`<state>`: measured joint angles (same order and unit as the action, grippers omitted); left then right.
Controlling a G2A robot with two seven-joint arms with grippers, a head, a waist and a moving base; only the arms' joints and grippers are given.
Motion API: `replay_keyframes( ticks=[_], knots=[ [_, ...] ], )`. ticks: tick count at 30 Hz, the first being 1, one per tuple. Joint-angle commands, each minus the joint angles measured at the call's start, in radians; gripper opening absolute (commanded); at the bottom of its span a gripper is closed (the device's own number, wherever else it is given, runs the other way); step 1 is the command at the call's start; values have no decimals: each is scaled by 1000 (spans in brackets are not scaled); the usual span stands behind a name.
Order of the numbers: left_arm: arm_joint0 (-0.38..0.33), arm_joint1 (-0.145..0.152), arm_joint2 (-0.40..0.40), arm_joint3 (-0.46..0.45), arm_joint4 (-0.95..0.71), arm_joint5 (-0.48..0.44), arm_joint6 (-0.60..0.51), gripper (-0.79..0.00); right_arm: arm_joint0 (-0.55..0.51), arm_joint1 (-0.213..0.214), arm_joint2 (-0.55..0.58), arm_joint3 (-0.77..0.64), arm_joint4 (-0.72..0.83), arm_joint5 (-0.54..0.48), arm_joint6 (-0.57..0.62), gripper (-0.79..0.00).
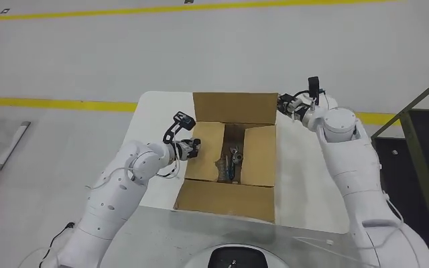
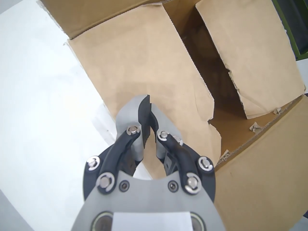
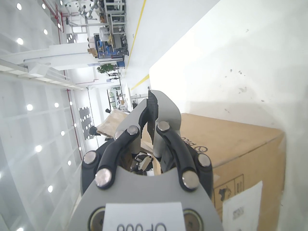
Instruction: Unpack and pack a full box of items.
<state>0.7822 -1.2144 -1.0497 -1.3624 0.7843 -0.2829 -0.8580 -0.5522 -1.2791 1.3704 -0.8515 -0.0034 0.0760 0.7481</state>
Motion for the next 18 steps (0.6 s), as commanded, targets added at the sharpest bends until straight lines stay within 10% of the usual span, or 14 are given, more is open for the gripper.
replay_keyframes(
  ticks=[1, 13, 15, 16, 18],
  knots=[
    [3, 1, -4, -2, -2, 3, 2, -785, -22, 9, 17, -44, -4, -35, 26, -785],
    [45, 16, -58, -61, -25, 38, -22, -619, -322, 67, 82, -495, -179, -149, 117, -785],
    [61, 22, -81, -88, -30, 47, -36, -446, -362, 71, 79, -540, -199, -165, 106, -785],
    [71, 26, -98, -104, -33, 56, -45, -120, -379, 72, 78, -555, -201, -165, 102, -785],
    [97, 36, -137, -144, -35, 72, -64, 0, -408, 75, 69, -587, -229, -172, 95, -785]
  ],
)
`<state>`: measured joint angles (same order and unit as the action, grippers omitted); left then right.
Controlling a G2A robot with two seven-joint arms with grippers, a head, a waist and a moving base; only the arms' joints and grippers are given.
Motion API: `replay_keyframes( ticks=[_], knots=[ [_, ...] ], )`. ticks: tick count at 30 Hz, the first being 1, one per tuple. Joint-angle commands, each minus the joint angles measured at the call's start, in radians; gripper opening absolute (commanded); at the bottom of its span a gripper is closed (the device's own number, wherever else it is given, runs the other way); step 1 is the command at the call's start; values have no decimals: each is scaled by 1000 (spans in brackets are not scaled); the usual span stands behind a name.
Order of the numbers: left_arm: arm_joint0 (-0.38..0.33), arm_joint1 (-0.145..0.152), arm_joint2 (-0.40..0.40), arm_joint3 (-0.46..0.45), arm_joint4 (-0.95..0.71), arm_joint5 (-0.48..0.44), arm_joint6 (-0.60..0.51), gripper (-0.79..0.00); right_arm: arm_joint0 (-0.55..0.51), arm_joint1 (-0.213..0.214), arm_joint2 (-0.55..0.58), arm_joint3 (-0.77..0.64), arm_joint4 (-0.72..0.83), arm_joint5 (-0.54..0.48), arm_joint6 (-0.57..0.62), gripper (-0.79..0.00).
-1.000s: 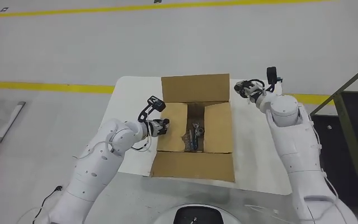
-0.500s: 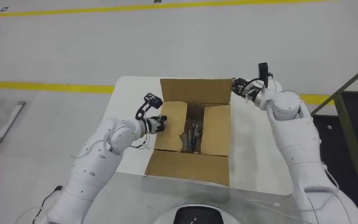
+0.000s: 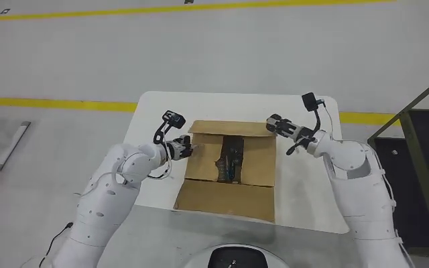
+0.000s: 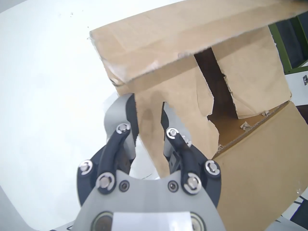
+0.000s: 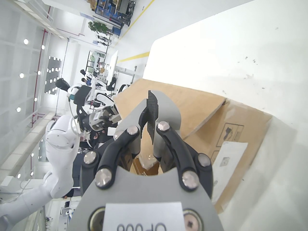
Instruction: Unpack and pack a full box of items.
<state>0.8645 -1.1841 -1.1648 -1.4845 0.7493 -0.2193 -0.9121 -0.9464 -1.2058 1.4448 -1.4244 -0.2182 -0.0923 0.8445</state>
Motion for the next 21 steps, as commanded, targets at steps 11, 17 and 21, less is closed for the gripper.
replay_keyframes(
  ticks=[11, 17, 21],
  knots=[
    [243, 70, -263, -278, 70, -61, -172, 0, -142, 15, -25, -139, -137, -150, -99, -785],
    [312, 83, -309, -314, 92, -102, -169, 0, -201, 21, -20, -177, -198, -238, -206, -785],
    [312, 83, -309, -314, 92, -102, -169, 0, -223, 22, -24, -192, -241, -235, -261, -785]
  ],
)
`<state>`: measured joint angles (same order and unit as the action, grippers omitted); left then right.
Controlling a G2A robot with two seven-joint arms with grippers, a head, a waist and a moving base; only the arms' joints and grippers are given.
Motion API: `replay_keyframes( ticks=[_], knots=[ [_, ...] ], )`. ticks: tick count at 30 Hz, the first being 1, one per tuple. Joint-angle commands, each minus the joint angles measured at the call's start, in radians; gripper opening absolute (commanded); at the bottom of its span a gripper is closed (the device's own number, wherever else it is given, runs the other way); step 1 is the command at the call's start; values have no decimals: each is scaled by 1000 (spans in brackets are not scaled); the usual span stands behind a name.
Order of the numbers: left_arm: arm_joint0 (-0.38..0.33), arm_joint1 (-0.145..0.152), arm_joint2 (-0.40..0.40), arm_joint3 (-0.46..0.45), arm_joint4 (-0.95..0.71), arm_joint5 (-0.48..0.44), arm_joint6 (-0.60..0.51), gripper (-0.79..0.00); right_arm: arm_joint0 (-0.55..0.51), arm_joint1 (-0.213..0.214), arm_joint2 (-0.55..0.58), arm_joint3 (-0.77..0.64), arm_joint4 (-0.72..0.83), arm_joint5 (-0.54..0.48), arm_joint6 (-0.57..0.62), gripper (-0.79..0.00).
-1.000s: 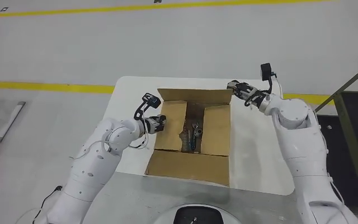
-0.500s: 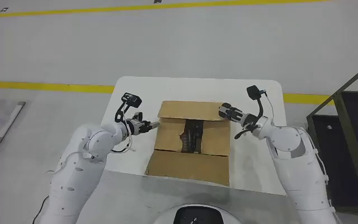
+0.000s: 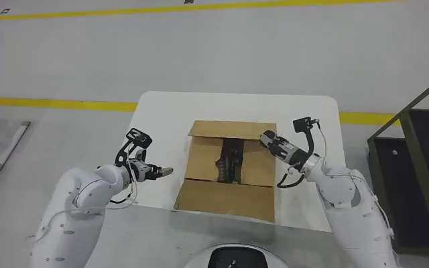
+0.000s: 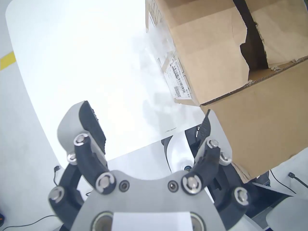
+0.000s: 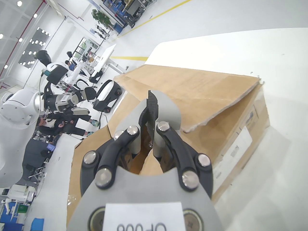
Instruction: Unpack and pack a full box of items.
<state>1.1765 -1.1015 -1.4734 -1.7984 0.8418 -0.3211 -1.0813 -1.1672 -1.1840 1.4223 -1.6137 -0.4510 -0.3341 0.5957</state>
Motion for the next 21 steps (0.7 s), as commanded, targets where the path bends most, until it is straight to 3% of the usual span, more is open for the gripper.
replay_keyframes(
  ticks=[1, 7, 12, 17, 21],
  knots=[
    [0, 0, 0, 0, 0, 0, 0, 0, -4, 0, -6, -2, -11, 12, -16, -785],
    [0, 0, 0, 0, 0, 0, 0, 0, 15, 0, -31, 7, -39, 48, 4, -785],
    [45, 14, 16, -37, 35, -138, -51, 0, 23, 3, -43, 18, -34, 40, 26, -785],
    [132, 30, -56, -87, 20, -177, -51, 0, 26, 4, -48, 29, -22, 41, 26, -785],
    [215, 45, -89, -116, 52, -264, -71, 0, 32, 5, -51, 41, -9, 44, 28, -785]
  ],
)
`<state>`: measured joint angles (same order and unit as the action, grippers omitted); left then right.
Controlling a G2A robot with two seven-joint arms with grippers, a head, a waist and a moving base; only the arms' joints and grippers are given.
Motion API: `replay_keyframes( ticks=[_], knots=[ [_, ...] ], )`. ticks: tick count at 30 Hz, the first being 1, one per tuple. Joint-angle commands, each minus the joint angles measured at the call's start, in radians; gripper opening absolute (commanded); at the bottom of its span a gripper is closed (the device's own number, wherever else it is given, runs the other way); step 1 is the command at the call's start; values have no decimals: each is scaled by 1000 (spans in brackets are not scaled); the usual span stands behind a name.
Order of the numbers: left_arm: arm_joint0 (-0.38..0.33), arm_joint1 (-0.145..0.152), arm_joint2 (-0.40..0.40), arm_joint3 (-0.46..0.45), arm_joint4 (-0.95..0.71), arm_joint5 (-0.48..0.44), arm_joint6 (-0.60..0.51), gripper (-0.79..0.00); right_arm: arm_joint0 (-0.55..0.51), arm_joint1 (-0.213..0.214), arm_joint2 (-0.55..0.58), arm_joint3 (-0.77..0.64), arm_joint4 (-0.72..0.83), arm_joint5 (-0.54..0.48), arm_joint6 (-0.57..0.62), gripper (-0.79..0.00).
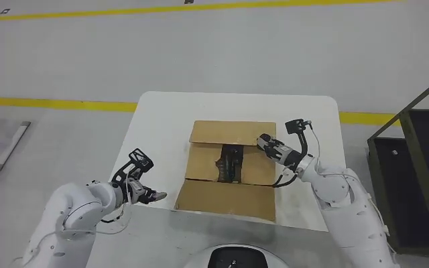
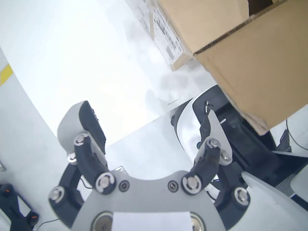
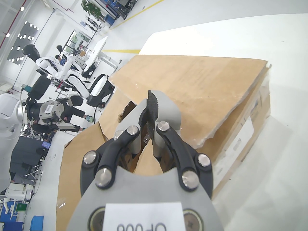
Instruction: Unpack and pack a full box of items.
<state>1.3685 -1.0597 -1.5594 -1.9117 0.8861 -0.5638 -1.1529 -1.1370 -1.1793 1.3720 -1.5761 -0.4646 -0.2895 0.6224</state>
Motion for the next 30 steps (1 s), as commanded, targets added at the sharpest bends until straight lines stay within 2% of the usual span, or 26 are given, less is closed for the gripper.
replay_keyframes(
  ticks=[1, 4, 7, 13, 18, 24, 30],
  knots=[
    [41, 5, -3, -3, 14, -33, 4, 0, 3, 0, -3, 7, 6, -1, 2, -785],
    [74, 6, 22, -8, 18, -53, 50, 0, 9, 0, -10, 16, 6, 0, -3, -785],
    [72, 4, 56, 9, 12, -44, 117, 0, 13, 1, -19, 20, 5, -2, 0, -785],
    [30, -4, 121, 28, 3, 2, 250, 0, 14, 2, -30, 18, 1, -2, 2, -785],
    [4, -7, 134, 19, -28, 43, 335, 0, 9, 5, -33, 9, -2, -4, 5, -785],
    [-31, -8, 122, 12, -139, 77, 372, 0, 7, 8, -32, -3, -2, -7, 10, -785],
    [-117, -14, 171, 77, -123, 123, 403, 0, 14, 12, -28, -20, -9, -9, 22, -785]
  ],
)
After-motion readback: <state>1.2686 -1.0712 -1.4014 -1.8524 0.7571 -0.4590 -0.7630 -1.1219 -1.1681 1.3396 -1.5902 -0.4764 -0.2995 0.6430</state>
